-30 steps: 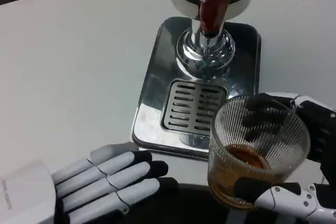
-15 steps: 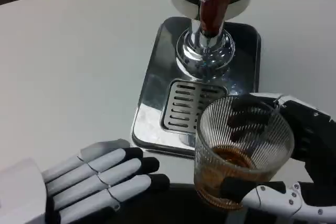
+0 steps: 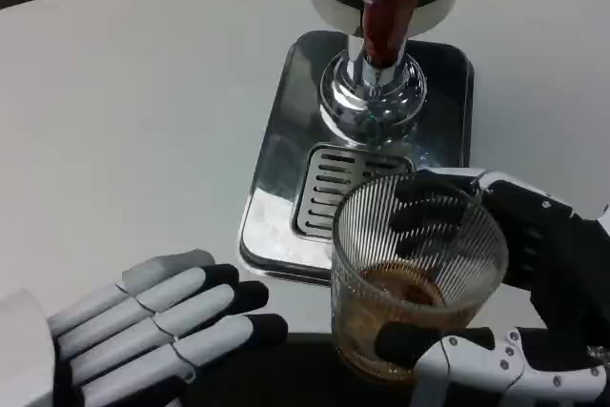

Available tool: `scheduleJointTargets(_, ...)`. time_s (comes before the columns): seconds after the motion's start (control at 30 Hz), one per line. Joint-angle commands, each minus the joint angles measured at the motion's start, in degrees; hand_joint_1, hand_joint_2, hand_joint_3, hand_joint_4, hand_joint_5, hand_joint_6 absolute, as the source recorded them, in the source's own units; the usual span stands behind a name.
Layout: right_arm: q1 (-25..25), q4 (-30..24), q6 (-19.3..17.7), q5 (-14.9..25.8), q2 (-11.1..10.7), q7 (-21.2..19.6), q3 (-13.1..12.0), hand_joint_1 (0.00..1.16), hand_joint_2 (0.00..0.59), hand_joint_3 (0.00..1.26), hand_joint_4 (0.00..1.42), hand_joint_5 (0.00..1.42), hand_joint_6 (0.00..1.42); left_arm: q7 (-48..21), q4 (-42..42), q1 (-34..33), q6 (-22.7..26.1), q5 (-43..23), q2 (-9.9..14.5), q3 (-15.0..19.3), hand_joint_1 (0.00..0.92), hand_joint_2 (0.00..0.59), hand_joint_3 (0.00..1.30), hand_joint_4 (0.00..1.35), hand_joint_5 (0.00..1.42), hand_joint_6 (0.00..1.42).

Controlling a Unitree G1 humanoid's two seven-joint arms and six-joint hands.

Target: Grasp the cup under the faucet to collect the drink, then remove the cup.

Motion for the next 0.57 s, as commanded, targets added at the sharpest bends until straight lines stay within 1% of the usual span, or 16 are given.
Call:
scheduleJointTargets(0.03, -0.4, -1.5, -0.2, 0.0, 0.3, -0.4, 0.7, 0.93, 0.19, 0.66, 0.74, 0.8, 0.67, 0.4, 0.0, 1.2, -1.3, -0.7, -0.4, 0.6, 0.0, 0.075, 0.08, 0.0, 0.0, 0.0)
scheduleJointTargets(0.57, 0.3, -1.5, -1.2, -0.2, 0.1, -0.5, 1.5, 0.94, 0.185, 0.67, 0.74, 0.8, 0.67, 0.5, -0.3, 2.5, -2.1, -1.1, -0.8, 1.3, 0.0, 0.076, 0.09, 0.0, 0.0, 0.0)
